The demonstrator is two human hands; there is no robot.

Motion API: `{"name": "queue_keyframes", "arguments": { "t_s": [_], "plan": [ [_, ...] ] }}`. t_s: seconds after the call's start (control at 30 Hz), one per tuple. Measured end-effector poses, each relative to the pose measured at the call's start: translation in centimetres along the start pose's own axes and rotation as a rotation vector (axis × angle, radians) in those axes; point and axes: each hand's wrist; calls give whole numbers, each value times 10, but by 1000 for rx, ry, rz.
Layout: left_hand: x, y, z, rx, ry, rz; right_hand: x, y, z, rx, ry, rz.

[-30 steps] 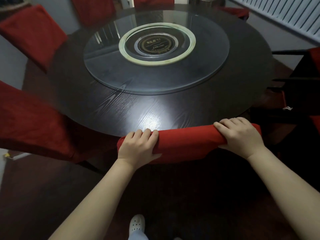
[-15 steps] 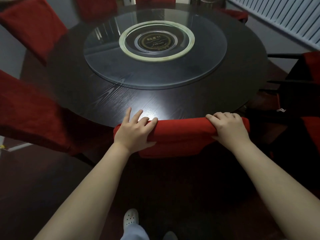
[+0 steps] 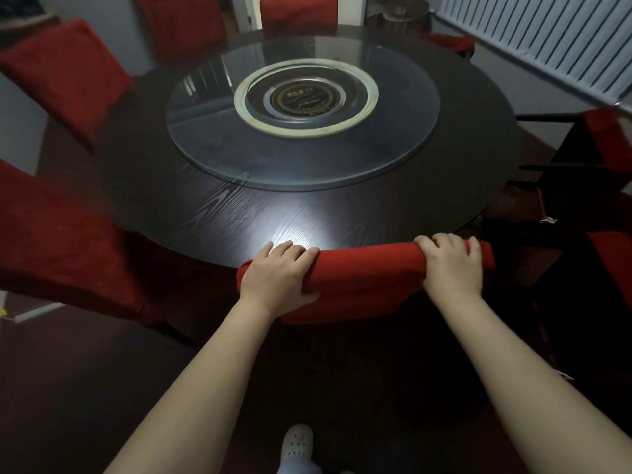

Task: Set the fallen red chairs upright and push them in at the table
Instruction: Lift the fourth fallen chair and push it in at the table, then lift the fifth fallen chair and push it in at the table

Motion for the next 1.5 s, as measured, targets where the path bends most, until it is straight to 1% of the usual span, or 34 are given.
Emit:
{"name": "queue_keyframes", "arguments": {
  "t_s": [0.07,0.17,0.23,0.27,0.33,0.43,0.5,0.53,0.6,0.7,0.77,0.87,0.97,1.07,1.3,1.5],
  "plan": [
    [2,4,3,51,7,-44,7,8,1,72,-62,5],
    [5,7,7,158,15,-136,12,21,7,245,-94,-1],
    [7,8,7,193,8,-173,15,30,6,341,-112,18],
    [7,8,6,201,2,-182,17,33,3,362,-123,44],
    [9,10,6,225,-9,-196,22,37,-6,353,-137,102],
    [10,19,12,349,34,-268,30,39,-20,323,-142,208],
    [12,28,20,448,104,-400,36,43,-22,321,-173,362],
    [13,32,25,487,144,-512,38,48,-20,316,-191,476],
    [14,42,38,502,202,-754,44,61,-12,239,-232,766],
    [13,66,63,415,260,-1000,54,94,2,13,-259,1134],
    [10,88,80,299,258,-1148,59,120,8,-147,-221,1351],
    [1,124,97,74,174,-1329,63,156,8,-385,-161,1574],
    [-13,152,101,-116,63,-1474,64,178,-2,-533,-151,1660],
    [-27,165,97,-176,4,-1570,65,186,-17,-595,-144,1690],
    [-56,170,98,-139,-100,-1642,52,185,-33,-654,-185,1711],
    [-84,166,120,-95,-133,-1672,25,181,-31,-707,-225,1697]
  ]
}}
Point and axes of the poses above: each hand's wrist, its own z-axis towards the middle knuckle, its own y-axis out of the back of the hand, x = y × z, and after that the axes turned 1 degree about z, right-handed
